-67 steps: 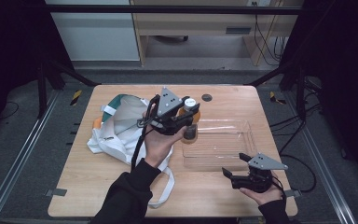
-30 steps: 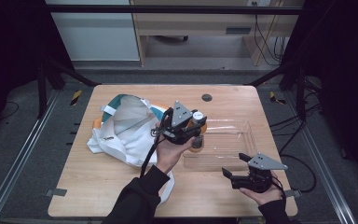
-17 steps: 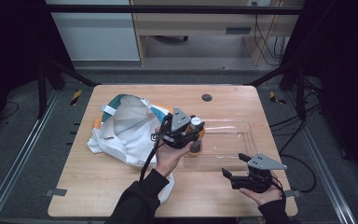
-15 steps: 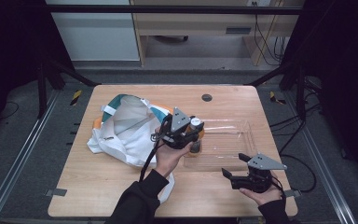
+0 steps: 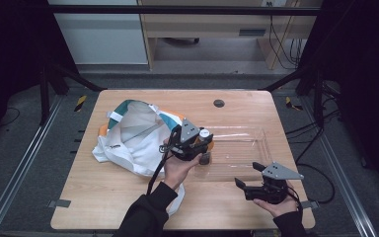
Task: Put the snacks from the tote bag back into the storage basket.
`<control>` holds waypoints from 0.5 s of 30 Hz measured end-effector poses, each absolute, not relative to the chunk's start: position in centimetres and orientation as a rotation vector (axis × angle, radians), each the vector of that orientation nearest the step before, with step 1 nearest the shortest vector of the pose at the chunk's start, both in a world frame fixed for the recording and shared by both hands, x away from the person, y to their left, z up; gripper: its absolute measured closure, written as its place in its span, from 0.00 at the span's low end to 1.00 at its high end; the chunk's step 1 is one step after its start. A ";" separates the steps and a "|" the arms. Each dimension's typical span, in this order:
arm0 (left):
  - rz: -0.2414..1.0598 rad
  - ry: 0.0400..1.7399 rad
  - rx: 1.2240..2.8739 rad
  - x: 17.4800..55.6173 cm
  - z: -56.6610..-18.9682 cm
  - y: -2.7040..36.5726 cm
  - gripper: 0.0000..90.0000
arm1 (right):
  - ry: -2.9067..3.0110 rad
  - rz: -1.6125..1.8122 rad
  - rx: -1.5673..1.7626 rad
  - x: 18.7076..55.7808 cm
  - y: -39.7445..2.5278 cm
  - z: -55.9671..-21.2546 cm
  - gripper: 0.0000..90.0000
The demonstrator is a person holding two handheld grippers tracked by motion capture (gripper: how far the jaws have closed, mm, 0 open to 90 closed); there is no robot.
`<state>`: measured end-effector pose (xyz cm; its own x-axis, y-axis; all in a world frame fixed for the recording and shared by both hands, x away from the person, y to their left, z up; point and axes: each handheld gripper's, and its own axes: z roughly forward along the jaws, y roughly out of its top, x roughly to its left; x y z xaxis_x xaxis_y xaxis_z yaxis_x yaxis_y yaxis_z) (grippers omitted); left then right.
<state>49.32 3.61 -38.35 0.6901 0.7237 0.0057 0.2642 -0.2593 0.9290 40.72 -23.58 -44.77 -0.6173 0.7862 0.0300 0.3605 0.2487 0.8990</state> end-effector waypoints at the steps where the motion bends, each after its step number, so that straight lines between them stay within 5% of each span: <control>1: 0.536 0.776 1.833 49.3 -38.4 3.6 0.65 | 2.098 1.333 1.045 40.7 -23.6 -44.8 0.16; 15: 0.519 0.789 1.848 49.1 -39.2 3.8 0.65 | 2.098 1.331 1.042 40.7 -23.6 -44.8 0.16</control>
<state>49.07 3.78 -39.22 0.6929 0.7210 -0.0024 0.2835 -0.2694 0.9204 40.73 -23.58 -44.78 -0.6172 0.7863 0.0264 0.3590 0.2517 0.8988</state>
